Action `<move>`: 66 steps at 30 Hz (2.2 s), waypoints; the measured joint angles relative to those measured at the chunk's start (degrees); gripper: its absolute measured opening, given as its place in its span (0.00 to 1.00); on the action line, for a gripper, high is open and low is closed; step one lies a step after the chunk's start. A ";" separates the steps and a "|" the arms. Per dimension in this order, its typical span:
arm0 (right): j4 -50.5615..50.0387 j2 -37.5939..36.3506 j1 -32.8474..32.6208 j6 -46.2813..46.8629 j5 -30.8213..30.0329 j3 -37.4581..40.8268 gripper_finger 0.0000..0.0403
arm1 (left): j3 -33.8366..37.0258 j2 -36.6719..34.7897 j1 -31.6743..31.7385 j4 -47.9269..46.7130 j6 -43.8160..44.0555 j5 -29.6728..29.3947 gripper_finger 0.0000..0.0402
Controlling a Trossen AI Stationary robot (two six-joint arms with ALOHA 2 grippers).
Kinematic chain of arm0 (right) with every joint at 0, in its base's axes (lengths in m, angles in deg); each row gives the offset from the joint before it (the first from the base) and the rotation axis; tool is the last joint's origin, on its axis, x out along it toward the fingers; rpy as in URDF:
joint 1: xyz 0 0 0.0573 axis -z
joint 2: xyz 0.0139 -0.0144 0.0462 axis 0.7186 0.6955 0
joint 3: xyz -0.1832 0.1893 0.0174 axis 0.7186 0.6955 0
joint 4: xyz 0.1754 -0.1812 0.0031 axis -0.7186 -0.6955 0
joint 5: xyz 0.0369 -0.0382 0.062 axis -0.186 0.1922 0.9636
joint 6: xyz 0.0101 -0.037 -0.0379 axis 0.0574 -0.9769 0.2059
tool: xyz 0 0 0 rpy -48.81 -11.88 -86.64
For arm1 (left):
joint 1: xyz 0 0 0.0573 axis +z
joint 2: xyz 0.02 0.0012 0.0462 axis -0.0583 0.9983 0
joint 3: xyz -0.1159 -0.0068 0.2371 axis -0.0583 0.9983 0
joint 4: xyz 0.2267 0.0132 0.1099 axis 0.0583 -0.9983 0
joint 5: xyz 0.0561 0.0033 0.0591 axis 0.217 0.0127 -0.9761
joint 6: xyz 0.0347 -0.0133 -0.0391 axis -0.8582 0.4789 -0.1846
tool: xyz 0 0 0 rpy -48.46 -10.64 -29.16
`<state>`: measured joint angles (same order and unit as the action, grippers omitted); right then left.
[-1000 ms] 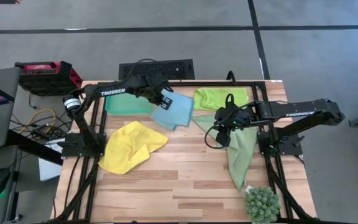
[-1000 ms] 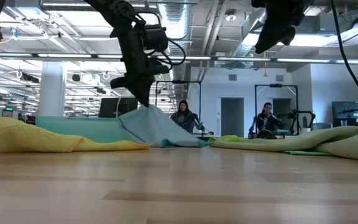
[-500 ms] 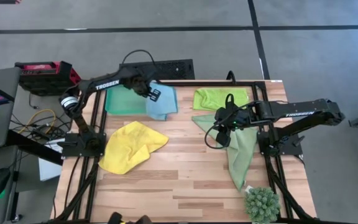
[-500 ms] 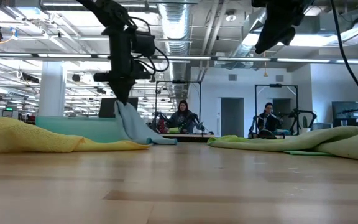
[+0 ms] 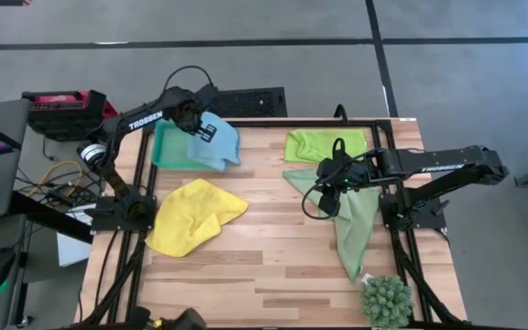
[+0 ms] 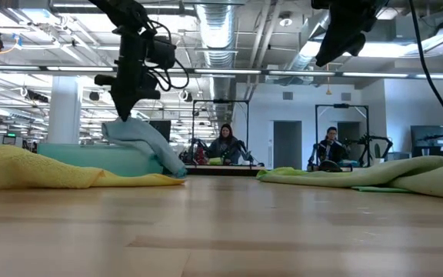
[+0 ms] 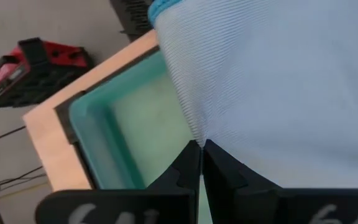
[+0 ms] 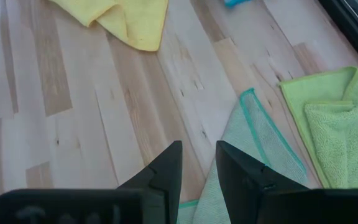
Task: Fold microfiber towels
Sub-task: Put the folded blue microfiber towel into the green bin
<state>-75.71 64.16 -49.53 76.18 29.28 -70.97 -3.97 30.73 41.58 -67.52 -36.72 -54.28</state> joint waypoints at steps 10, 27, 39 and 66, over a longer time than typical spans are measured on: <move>-0.02 0.00 0.00 0.02 0.00 0.00 0.30 | 0.02 0.07 3.76 -1.73 -1.54 -1.73 0.00; -0.02 0.00 -0.01 -0.85 0.00 0.00 0.30 | 7.98 0.13 6.97 2.65 -2.61 -4.66 0.00; 0.00 0.00 -0.02 -0.92 2.80 0.02 0.30 | 7.96 0.13 9.56 0.10 -8.65 -5.35 0.00; 0.00 0.00 -0.01 -1.29 2.82 0.04 0.30 | 7.96 0.13 10.41 -1.57 -13.27 -3.82 0.06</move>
<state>-75.71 64.16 -49.54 74.89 32.10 -70.93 3.98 30.86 51.99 -69.09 -50.00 -58.10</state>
